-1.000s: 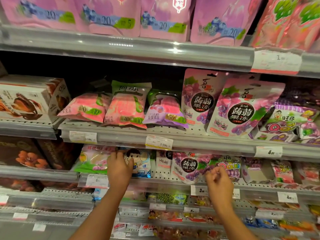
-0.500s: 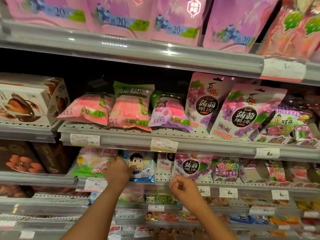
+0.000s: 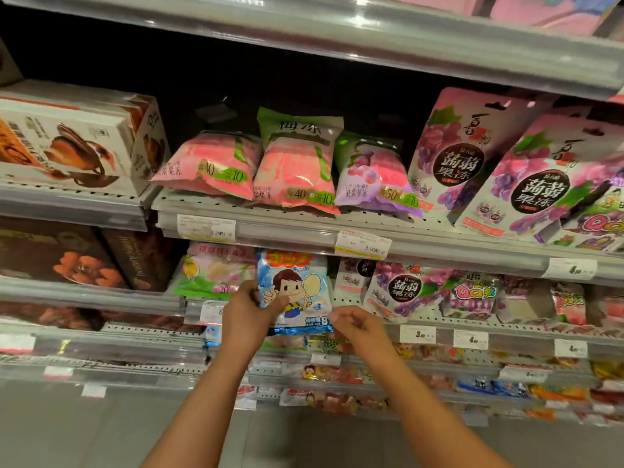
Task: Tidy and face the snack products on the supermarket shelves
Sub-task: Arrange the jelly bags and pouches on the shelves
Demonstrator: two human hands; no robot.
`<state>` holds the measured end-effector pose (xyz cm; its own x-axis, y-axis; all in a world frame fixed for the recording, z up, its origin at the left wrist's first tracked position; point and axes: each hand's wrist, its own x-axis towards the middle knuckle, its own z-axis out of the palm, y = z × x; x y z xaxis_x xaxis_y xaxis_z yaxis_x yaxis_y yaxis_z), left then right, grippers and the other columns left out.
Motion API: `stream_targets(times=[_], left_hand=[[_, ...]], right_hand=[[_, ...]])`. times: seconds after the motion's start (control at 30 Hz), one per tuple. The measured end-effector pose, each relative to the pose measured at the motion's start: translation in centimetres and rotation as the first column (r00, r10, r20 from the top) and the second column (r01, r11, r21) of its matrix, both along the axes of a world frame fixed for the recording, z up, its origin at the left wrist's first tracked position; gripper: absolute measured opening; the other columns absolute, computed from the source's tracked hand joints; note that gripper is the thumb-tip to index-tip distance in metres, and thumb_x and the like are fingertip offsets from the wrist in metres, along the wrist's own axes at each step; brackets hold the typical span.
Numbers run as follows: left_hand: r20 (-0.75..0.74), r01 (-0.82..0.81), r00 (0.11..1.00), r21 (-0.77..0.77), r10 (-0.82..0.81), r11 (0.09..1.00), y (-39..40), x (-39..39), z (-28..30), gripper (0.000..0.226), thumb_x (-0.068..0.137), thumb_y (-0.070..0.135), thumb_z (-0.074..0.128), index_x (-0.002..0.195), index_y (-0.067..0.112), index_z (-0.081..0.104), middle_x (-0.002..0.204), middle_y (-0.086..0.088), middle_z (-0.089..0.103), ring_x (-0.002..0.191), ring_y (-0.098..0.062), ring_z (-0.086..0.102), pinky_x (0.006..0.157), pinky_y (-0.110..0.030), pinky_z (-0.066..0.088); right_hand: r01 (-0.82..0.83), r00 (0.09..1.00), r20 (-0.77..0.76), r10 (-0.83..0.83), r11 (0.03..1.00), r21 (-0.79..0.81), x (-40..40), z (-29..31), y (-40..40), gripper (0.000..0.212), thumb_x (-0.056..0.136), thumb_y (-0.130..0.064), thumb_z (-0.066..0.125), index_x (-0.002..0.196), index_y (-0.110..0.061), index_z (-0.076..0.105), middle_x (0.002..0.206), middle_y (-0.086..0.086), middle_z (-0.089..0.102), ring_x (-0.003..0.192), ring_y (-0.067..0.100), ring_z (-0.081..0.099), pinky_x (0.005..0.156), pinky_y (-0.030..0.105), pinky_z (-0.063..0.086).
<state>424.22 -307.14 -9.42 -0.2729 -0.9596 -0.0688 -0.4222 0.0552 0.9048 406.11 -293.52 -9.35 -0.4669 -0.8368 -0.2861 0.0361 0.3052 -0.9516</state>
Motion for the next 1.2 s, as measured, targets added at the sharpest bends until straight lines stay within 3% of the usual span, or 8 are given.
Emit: stream_targets(times=[0.23, 0.37, 0.6, 0.7, 0.83, 0.97, 1.07, 1.2], left_hand=[[-0.092, 0.096, 0.992, 0.096, -0.087, 0.991, 7.3, 0.5, -1.7, 0.041, 0.078, 0.034, 0.085, 0.111, 0.028, 0.062, 0.096, 0.006, 0.073, 0.081, -0.003, 0.069, 0.068, -0.028, 0.059], [-0.067, 0.117, 0.992, 0.101, -0.111, 0.988, 11.1, 0.2, -3.0, 0.041, 0.078, 0.032, 0.085, 0.110, 0.031, 0.060, 0.093, 0.008, 0.071, 0.080, 0.003, 0.068, 0.058, -0.018, 0.055], [0.088, 0.073, 0.992, 0.182, -0.090, 0.981, 15.0, 2.2, -6.6, 0.022, 0.090, 0.016, 0.073, 0.110, 0.017, 0.064, 0.091, -0.007, 0.068, 0.082, -0.022, 0.069, 0.075, -0.039, 0.058], [0.188, 0.047, 0.977, 0.252, -0.097, 0.967, 14.5, 3.4, -8.1, 0.017, 0.093, 0.008, 0.067, 0.108, 0.016, 0.064, 0.094, -0.009, 0.069, 0.082, -0.028, 0.065, 0.073, -0.036, 0.052], [0.262, -0.064, 0.965, 0.294, -0.016, 0.954, 10.9, 3.5, -10.0, 0.023, 0.094, 0.007, 0.065, 0.116, 0.010, 0.065, 0.107, -0.011, 0.070, 0.099, -0.031, 0.067, 0.092, -0.046, 0.055], [0.318, -0.077, 0.948, 0.293, -0.021, 0.953, 7.2, 1.9, -11.5, 0.034, 0.096, 0.014, 0.064, 0.129, 0.011, 0.058, 0.121, -0.012, 0.067, 0.089, -0.025, 0.066, 0.081, -0.035, 0.056], [0.402, -0.040, 0.912, 0.280, -0.079, 0.959, 4.5, 0.4, -12.8, 0.052, 0.096, 0.018, 0.065, 0.143, 0.011, 0.046, 0.137, -0.014, 0.060, 0.118, -0.033, 0.060, 0.100, -0.039, 0.049], [0.336, -0.129, 0.942, 0.292, 0.025, 0.948, 0.5, -1.3, -14.3, 0.047, 0.092, 0.025, 0.070, 0.132, 0.007, 0.052, 0.129, -0.019, 0.060, 0.117, -0.040, 0.059, 0.099, -0.043, 0.048]], right_hand=[[-0.045, 0.997, 0.063, 0.044, 0.999, 0.007, 1.2, -0.3, 3.2, 0.009, 0.090, -0.027, 0.075, 0.099, -0.030, 0.077, 0.095, -0.008, 0.079, 0.086, 0.010, 0.076, 0.064, 0.016, 0.056], [-0.063, 0.996, 0.072, 0.061, 0.998, 0.025, -0.1, -2.0, 6.6, 0.015, 0.091, -0.019, 0.076, 0.104, -0.024, 0.075, 0.098, -0.004, 0.079, 0.089, 0.017, 0.077, 0.072, 0.029, 0.062], [-0.070, 0.997, 0.034, 0.069, 0.997, 0.039, -2.0, -5.6, 13.8, 0.018, 0.091, -0.015, 0.074, 0.108, -0.022, 0.075, 0.101, -0.007, 0.079, 0.092, 0.016, 0.076, 0.079, 0.037, 0.062], [-0.009, 0.998, 0.069, 0.005, 0.998, 0.056, -1.9, -7.5, 16.6, 0.019, 0.091, -0.011, 0.074, 0.108, -0.020, 0.074, 0.098, -0.007, 0.079, 0.089, 0.016, 0.077, 0.074, 0.031, 0.062], [0.062, 0.993, 0.098, -0.070, 0.994, 0.089, -1.3, -9.4, 19.1, 0.021, 0.091, -0.007, 0.073, 0.108, -0.019, 0.074, 0.099, -0.003, 0.079, 0.089, 0.018, 0.077, 0.074, 0.032, 0.063], [0.113, 0.991, 0.062, -0.121, 0.985, 0.130, -1.1, -9.8, 20.7, 0.019, 0.091, -0.015, 0.074, 0.109, -0.020, 0.074, 0.095, -0.005, 0.080, 0.085, 0.017, 0.077, 0.064, 0.024, 0.059], [0.214, 0.974, 0.031, -0.223, 0.960, 0.179, -0.6, -9.7, 21.1, 0.018, 0.089, -0.019, 0.076, 0.107, -0.021, 0.075, 0.090, -0.006, 0.080, 0.079, 0.015, 0.077, 0.057, 0.020, 0.056], [0.313, 0.947, -0.020, -0.320, 0.910, 0.272, 0.9, -10.1, 21.5, 0.015, 0.088, -0.027, 0.077, 0.102, -0.027, 0.074, 0.087, -0.005, 0.079, 0.076, 0.018, 0.077, 0.066, 0.041, 0.062]])
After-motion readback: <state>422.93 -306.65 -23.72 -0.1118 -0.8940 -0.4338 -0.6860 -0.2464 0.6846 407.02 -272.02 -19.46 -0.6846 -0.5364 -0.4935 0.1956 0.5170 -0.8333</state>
